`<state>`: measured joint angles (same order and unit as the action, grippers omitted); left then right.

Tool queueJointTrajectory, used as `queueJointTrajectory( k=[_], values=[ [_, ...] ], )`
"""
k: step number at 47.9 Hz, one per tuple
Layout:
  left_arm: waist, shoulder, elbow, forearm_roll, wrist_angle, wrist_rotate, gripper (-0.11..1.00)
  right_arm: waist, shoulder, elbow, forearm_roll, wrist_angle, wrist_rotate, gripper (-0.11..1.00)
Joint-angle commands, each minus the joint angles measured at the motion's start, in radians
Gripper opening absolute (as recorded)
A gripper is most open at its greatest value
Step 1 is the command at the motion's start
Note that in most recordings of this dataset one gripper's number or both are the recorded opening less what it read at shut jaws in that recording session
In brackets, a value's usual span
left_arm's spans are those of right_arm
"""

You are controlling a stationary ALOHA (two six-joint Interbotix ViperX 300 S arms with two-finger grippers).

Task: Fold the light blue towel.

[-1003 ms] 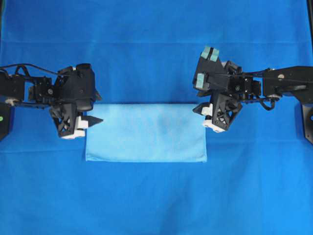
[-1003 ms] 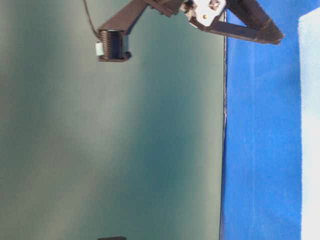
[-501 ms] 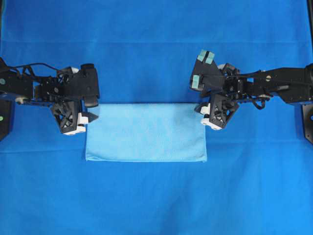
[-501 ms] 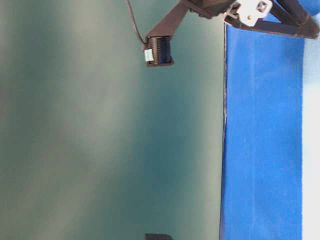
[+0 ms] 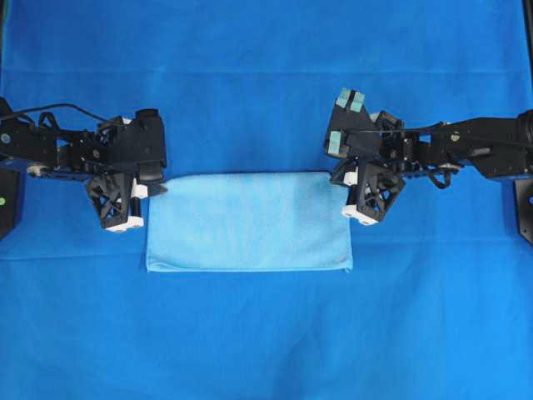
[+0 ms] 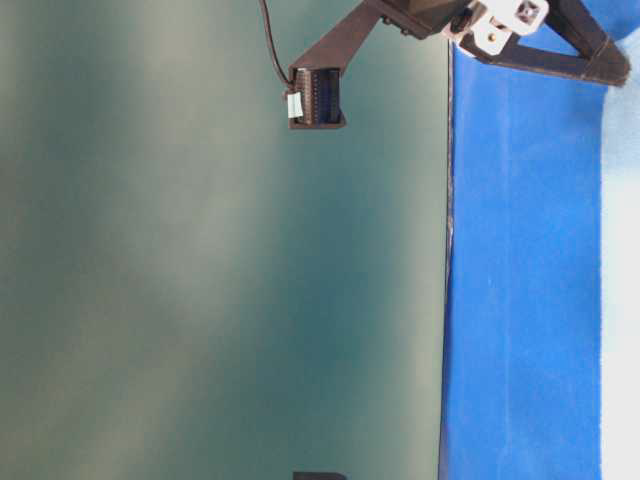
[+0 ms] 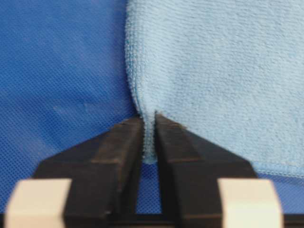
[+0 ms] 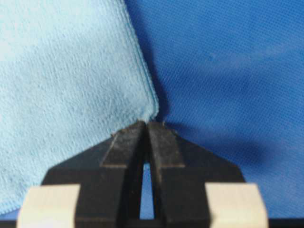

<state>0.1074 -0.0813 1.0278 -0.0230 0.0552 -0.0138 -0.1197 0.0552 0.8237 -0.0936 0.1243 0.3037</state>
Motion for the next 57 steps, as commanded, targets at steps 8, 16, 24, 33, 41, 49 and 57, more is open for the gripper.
queueJointTrajectory(
  k=[8,16,24,33,41,49,57],
  values=[
    [0.003,-0.026,-0.035,0.0,0.044,0.002,0.04,0.006,-0.021,-0.008,0.0,0.015,0.005,0.02],
    [0.003,-0.101,-0.074,0.0,0.127,-0.008,0.04,0.006,-0.103,-0.015,0.0,0.069,0.006,0.02],
    [-0.005,-0.209,-0.123,0.0,0.224,-0.011,0.04,0.006,-0.225,-0.025,-0.002,0.144,0.003,0.02],
    [-0.006,-0.318,-0.158,0.0,0.284,-0.014,0.04,0.006,-0.365,-0.048,-0.009,0.23,0.002,0.02],
    [-0.031,-0.42,-0.192,0.0,0.304,-0.012,0.04,0.006,-0.459,-0.077,-0.015,0.31,0.002,0.02],
    [-0.034,-0.456,-0.179,0.0,0.307,-0.015,0.04,0.006,-0.486,-0.077,-0.034,0.322,0.006,0.02],
    [-0.043,-0.448,-0.181,0.0,0.301,-0.02,0.04,-0.028,-0.453,-0.086,-0.072,0.313,0.017,0.02]
  ],
)
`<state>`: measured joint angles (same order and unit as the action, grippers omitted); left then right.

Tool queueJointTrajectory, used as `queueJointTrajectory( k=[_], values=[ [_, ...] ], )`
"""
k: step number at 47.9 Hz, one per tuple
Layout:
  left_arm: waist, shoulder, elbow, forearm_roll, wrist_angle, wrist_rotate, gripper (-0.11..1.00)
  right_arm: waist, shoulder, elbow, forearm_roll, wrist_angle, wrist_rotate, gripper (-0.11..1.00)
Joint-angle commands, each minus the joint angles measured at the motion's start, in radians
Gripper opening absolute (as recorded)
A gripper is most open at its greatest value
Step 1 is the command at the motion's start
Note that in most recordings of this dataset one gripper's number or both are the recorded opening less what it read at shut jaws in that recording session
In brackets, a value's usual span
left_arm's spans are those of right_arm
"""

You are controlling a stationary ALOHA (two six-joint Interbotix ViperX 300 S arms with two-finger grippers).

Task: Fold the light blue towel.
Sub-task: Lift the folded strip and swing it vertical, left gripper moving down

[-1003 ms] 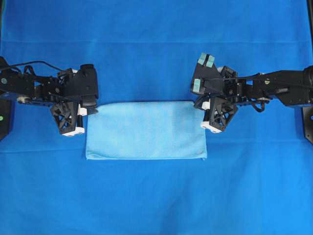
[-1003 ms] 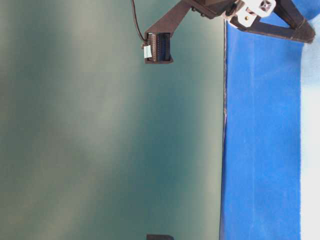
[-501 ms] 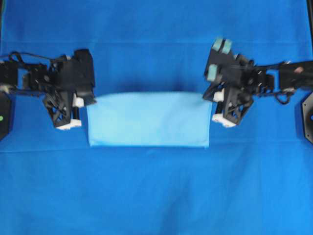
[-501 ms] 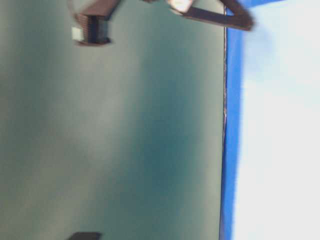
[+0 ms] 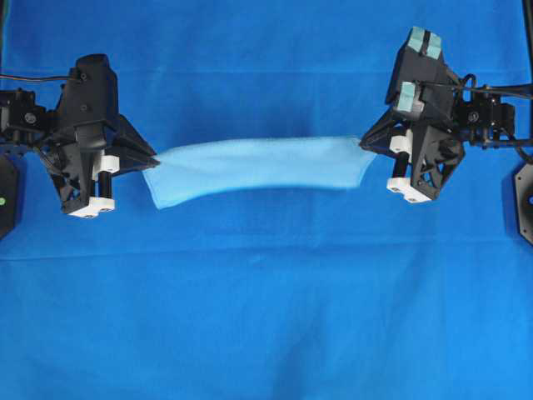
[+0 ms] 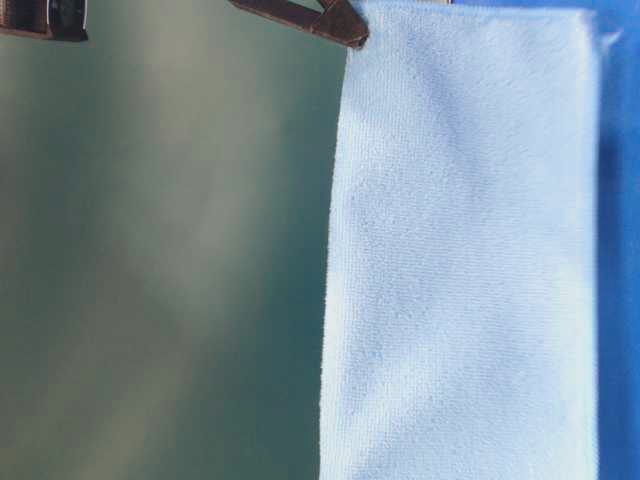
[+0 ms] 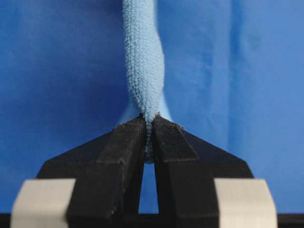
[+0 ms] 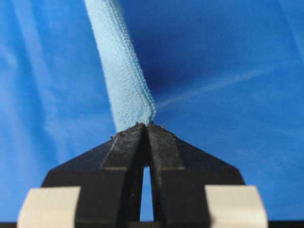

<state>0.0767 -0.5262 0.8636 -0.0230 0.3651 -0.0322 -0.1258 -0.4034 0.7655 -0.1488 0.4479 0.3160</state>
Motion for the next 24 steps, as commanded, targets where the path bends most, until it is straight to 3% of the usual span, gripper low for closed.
queueJointTrajectory(
  k=[1,12,24],
  values=[
    [-0.015,0.0,-0.018,0.0,-0.011,-0.003,0.04,-0.028,0.012,-0.029,-0.021,-0.012,0.005,0.02],
    [-0.135,0.092,-0.071,-0.002,-0.103,-0.041,0.04,-0.147,0.098,-0.074,-0.098,-0.086,0.003,0.02],
    [-0.238,0.267,-0.213,0.0,-0.207,-0.028,0.04,-0.253,0.206,-0.186,-0.189,-0.149,-0.011,0.02]
  ],
)
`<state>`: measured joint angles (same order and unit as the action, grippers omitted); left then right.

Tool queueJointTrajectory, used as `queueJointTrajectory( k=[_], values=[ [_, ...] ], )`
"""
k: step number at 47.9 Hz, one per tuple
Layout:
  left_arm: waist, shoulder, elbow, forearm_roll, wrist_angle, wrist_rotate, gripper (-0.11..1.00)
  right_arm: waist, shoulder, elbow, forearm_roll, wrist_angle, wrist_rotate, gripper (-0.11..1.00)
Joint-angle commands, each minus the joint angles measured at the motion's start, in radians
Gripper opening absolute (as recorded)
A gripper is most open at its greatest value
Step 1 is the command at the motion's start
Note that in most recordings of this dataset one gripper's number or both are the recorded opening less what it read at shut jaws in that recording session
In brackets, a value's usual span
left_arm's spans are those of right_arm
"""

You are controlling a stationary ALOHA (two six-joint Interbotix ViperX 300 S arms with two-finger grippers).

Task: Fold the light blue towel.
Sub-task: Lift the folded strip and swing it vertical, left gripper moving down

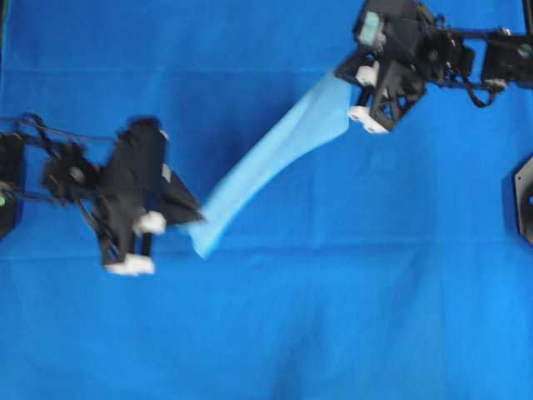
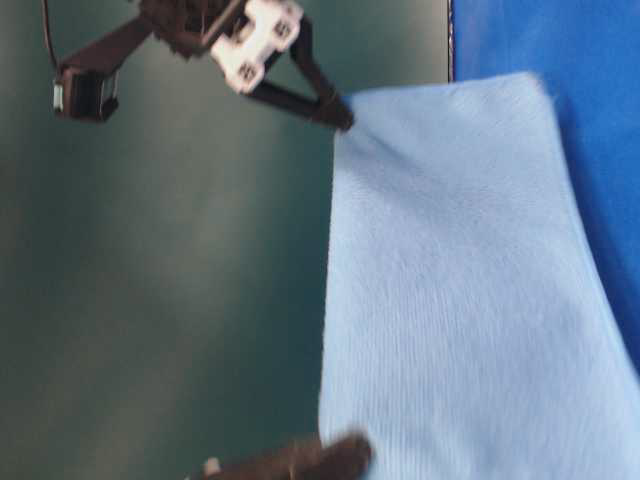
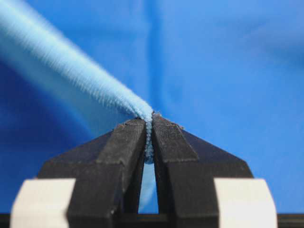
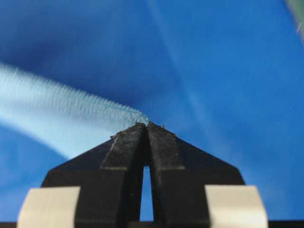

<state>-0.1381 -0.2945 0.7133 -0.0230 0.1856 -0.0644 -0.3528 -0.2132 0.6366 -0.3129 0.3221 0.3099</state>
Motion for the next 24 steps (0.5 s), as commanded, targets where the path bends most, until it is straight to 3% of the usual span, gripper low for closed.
queueJointTrajectory(
  k=[1,12,24],
  values=[
    [-0.028,0.051,-0.075,0.0,-0.032,0.008,0.04,-0.034,0.031,-0.072,-0.034,-0.029,-0.008,0.02],
    [-0.057,0.193,-0.218,0.0,-0.069,0.066,0.04,-0.052,0.153,-0.199,-0.104,-0.049,-0.014,0.02],
    [-0.06,0.238,-0.261,0.0,-0.072,0.086,0.04,-0.054,0.176,-0.224,-0.117,-0.048,-0.015,0.02]
  ],
)
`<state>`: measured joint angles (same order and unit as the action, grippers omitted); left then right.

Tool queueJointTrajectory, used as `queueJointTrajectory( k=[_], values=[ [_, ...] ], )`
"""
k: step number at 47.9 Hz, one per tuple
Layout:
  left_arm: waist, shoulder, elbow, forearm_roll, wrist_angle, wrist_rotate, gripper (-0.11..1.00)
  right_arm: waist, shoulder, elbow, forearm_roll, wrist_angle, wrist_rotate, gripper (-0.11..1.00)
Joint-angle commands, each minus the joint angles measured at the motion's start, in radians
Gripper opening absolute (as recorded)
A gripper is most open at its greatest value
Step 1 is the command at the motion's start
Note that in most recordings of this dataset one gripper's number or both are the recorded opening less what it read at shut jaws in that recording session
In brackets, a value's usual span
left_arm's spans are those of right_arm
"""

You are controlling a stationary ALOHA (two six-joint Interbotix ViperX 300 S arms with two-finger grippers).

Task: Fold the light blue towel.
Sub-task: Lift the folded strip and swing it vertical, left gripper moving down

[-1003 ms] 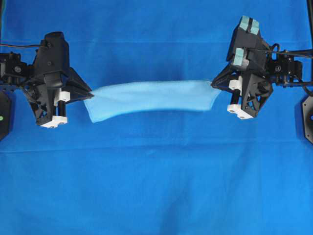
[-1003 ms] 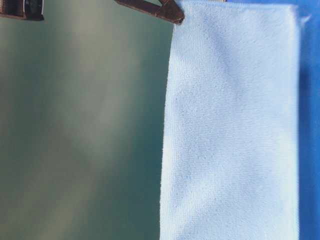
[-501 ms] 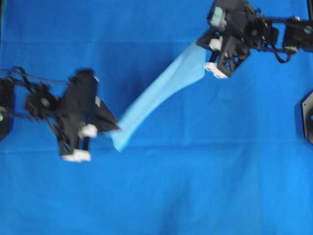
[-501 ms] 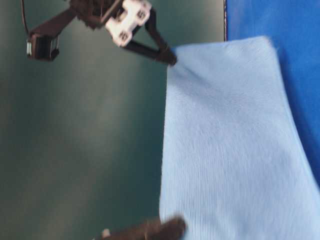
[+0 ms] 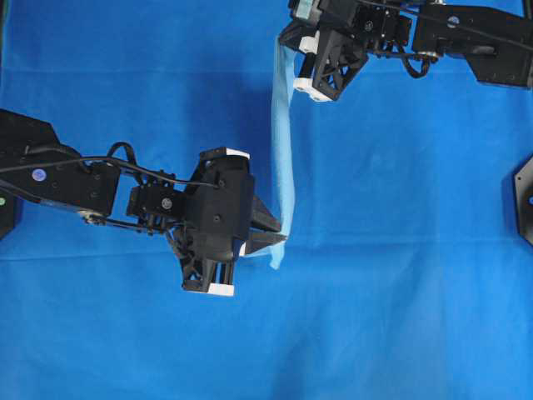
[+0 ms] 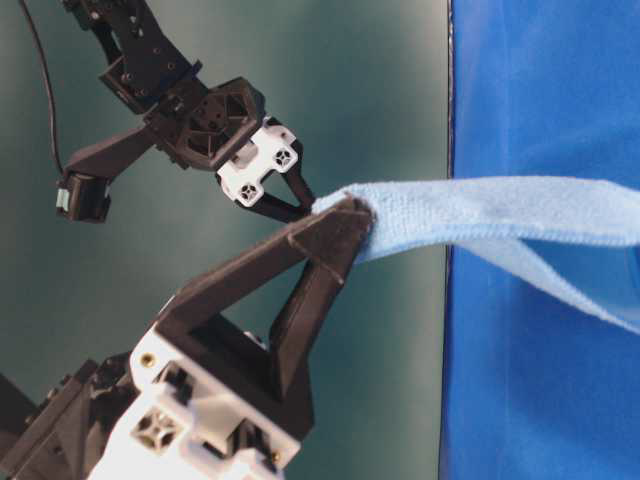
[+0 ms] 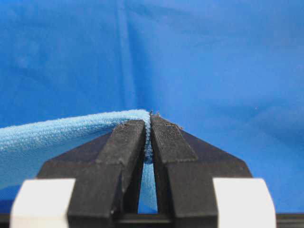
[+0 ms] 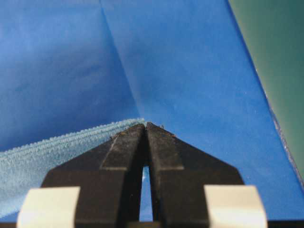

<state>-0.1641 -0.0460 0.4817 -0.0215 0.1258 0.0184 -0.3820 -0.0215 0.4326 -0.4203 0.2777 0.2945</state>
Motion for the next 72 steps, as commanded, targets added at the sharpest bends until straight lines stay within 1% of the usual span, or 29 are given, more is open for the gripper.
queueJointTrajectory(
  k=[1,4,8,12,16,22,29,34,37,41,44,49,52,57,58,62,70,72],
  values=[
    [-0.034,-0.009,-0.031,-0.002,-0.015,0.003,0.04,-0.025,-0.018,-0.017,-0.009,-0.003,0.0,0.02],
    [-0.034,-0.002,-0.034,-0.002,-0.032,0.005,0.04,-0.028,-0.031,0.0,-0.009,-0.002,0.002,0.02],
    [-0.031,0.025,-0.052,-0.002,-0.086,0.008,0.04,-0.038,-0.055,0.032,-0.009,-0.003,0.003,0.02],
    [-0.023,0.071,-0.089,0.0,-0.147,0.012,0.04,-0.055,-0.092,0.083,-0.009,-0.005,0.008,0.02],
    [-0.017,0.129,-0.141,0.0,-0.173,0.028,0.04,-0.072,-0.133,0.135,-0.009,-0.005,0.012,0.02],
    [-0.014,0.233,-0.25,0.0,-0.175,0.063,0.04,-0.086,-0.209,0.219,-0.009,-0.005,0.017,0.02],
    [-0.012,0.316,-0.362,0.0,-0.172,0.098,0.04,-0.087,-0.285,0.298,-0.008,-0.005,0.018,0.02],
    [-0.012,0.359,-0.407,0.0,-0.172,0.115,0.04,-0.089,-0.333,0.341,-0.005,-0.005,0.018,0.02],
    [-0.012,0.367,-0.408,-0.002,-0.17,0.114,0.04,-0.087,-0.341,0.35,-0.005,-0.005,0.018,0.02],
    [-0.011,0.365,-0.39,-0.002,-0.17,0.11,0.04,-0.087,-0.33,0.351,-0.003,-0.012,0.018,0.02],
    [-0.011,0.354,-0.36,-0.002,-0.172,0.094,0.04,-0.087,-0.307,0.347,-0.003,-0.034,0.018,0.02],
    [-0.009,0.322,-0.281,-0.003,-0.183,0.078,0.04,-0.08,-0.239,0.327,0.002,-0.114,0.02,0.02],
    [-0.009,0.302,-0.229,-0.008,-0.196,0.057,0.04,-0.072,-0.189,0.308,0.005,-0.169,0.02,0.02],
    [-0.011,0.265,-0.132,-0.009,-0.23,-0.015,0.04,-0.058,-0.103,0.264,0.008,-0.249,0.02,0.02],
    [-0.011,0.255,-0.101,-0.011,-0.241,-0.041,0.04,-0.054,-0.078,0.247,0.008,-0.267,0.02,0.02],
    [-0.012,0.219,-0.021,-0.011,-0.267,-0.1,0.04,-0.041,-0.014,0.199,0.008,-0.288,0.02,0.02],
    [-0.018,0.16,0.117,-0.011,-0.313,-0.164,0.04,-0.025,0.074,0.11,0.008,-0.282,0.02,0.02],
    [-0.02,0.15,0.137,-0.009,-0.325,-0.166,0.04,-0.023,0.081,0.1,0.008,-0.279,0.02,0.02]
  ],
)
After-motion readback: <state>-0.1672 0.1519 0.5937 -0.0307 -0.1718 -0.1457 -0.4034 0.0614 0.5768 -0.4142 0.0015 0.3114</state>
